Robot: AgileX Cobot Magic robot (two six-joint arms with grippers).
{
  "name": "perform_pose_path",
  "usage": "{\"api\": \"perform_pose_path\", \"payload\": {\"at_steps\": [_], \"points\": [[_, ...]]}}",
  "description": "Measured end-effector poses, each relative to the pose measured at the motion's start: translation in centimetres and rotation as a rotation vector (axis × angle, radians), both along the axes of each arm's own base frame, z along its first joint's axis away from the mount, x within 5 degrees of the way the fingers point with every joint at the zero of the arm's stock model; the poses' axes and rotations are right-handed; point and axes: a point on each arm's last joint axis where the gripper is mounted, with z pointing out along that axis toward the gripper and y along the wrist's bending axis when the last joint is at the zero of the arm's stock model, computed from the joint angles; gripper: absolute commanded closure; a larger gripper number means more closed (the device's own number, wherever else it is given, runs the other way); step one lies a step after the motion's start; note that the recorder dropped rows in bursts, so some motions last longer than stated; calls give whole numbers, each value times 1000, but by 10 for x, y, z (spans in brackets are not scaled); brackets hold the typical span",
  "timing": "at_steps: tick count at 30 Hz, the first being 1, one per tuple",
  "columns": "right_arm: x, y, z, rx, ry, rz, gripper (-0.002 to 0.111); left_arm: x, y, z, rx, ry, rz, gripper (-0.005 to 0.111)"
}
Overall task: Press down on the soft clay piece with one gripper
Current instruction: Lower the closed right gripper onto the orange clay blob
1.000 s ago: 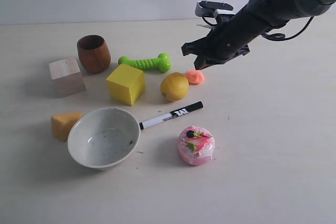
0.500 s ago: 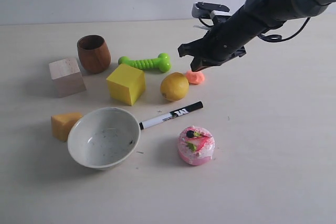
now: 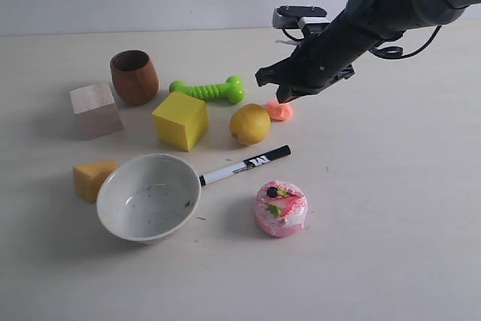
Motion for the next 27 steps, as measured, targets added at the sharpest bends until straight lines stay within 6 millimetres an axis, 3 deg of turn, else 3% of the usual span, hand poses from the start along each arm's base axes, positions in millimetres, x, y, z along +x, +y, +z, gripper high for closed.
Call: {"api": "perform_pose_path", "payload": {"at_steps": [27], "points": [[1,0,0,6,-8,-12,108,0,0,0,0,0,0,107]]}}
